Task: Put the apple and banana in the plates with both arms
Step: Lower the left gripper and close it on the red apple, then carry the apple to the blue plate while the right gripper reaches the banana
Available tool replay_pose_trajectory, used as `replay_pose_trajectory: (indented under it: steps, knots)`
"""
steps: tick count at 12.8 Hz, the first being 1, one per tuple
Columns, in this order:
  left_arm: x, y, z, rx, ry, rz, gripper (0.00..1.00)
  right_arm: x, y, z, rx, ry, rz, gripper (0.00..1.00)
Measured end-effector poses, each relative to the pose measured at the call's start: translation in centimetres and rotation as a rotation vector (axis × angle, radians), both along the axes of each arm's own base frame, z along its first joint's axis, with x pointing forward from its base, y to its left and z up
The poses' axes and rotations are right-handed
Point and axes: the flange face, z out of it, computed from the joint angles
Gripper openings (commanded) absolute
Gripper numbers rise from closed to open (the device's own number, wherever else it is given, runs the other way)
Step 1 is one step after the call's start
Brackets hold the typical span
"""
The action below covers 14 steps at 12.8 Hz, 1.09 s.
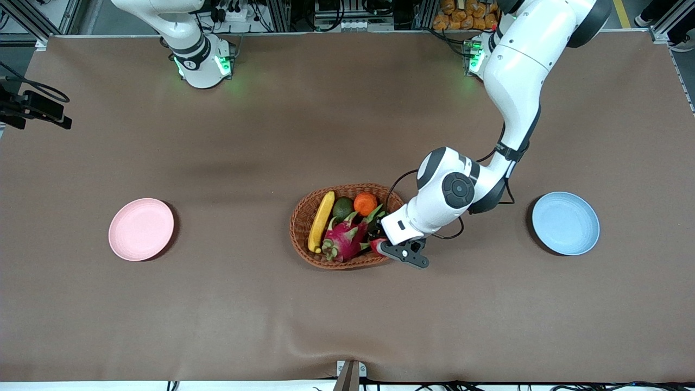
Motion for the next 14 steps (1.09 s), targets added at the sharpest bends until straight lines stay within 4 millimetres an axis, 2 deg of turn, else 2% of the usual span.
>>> replay_pose_trajectory:
  steps: [1,6,9,11,14]
  knots:
    - [0.0,-0.1,0.1,-0.003,-0.002,-0.001,0.0,0.0,0.0,0.0,0.0,0.0,0.0,1.0]
    - [0.1,-0.2,0.3,-0.005,-0.005,-0.001,0.0,0.1,0.1,-0.2,0.001,0.006,0.001,1.0]
    - [0.6,-0.3,1.7,-0.018,-0.027,0.008,0.0,0.7,0.8,-1.7,0.045,0.031,0.007,1.0]
    - [0.8,-0.1,2.6,-0.023,-0.038,0.013,0.0,1.7,2.3,-3.6,0.091,0.061,0.023,1.0]
    - [1.2,1.0,5.2,-0.008,-0.025,0.013,0.0,4.1,7.0,-7.1,0.104,0.068,0.094,1.0]
